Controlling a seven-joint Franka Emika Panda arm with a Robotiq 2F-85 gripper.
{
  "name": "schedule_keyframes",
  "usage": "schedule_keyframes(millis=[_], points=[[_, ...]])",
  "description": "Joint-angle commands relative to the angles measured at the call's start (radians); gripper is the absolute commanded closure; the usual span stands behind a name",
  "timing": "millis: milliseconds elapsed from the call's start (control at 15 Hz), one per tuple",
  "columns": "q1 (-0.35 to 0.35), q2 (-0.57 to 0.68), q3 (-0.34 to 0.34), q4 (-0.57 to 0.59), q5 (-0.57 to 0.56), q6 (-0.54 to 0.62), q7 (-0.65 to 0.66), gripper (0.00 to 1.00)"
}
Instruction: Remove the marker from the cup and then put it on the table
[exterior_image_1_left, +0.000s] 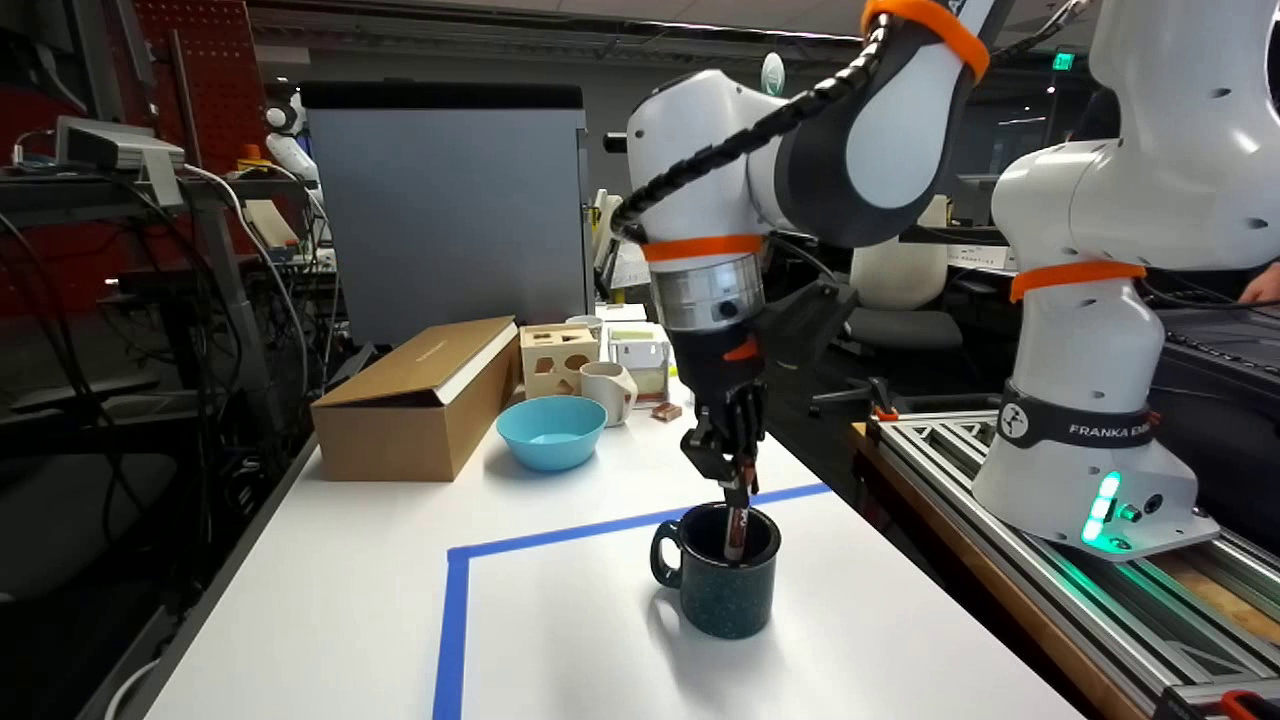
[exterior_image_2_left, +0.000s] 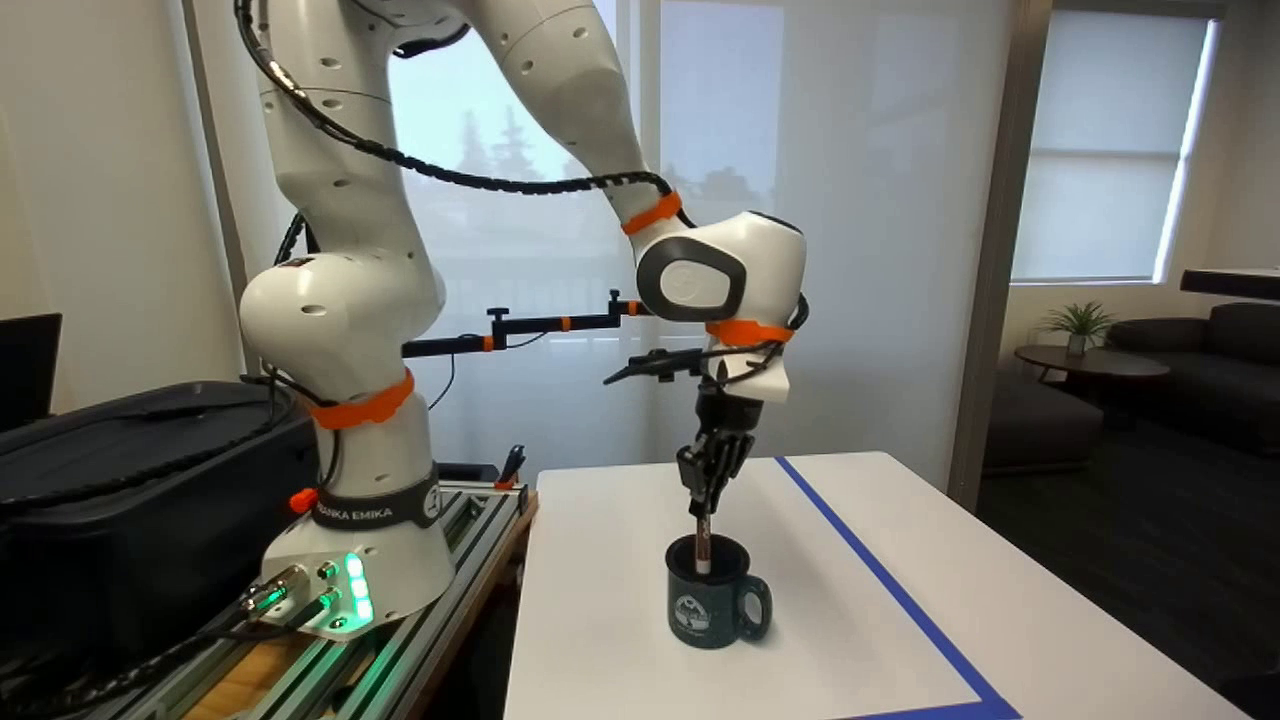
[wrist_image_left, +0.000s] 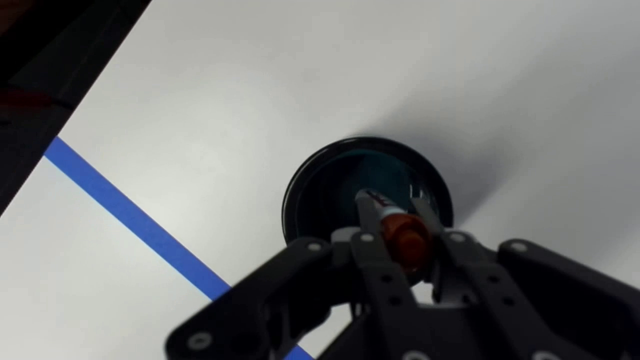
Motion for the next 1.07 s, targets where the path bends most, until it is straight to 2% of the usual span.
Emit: schedule_keyframes(millis=[0,133,400,533,733,1000], points=[[0.010,-0.191,0.023,-0.016,0.015,-0.128,0.009,0.95],[0.010,-0.245,0.042,0.006,0.011,-0.158,0.000,0.95],[0.010,-0.246,0.111,0.077,-0.053,-0.071,-0.013,0.95],[0.010,-0.195,0.145,0.117,-0.083,0.004,-0.016,0.95],[-0.011,-0.091,0.189,0.135,-0.181,0.184,0.018,0.95],[-0.034,0.064,0.191,0.136,-0.398,0.369,0.097,0.95]])
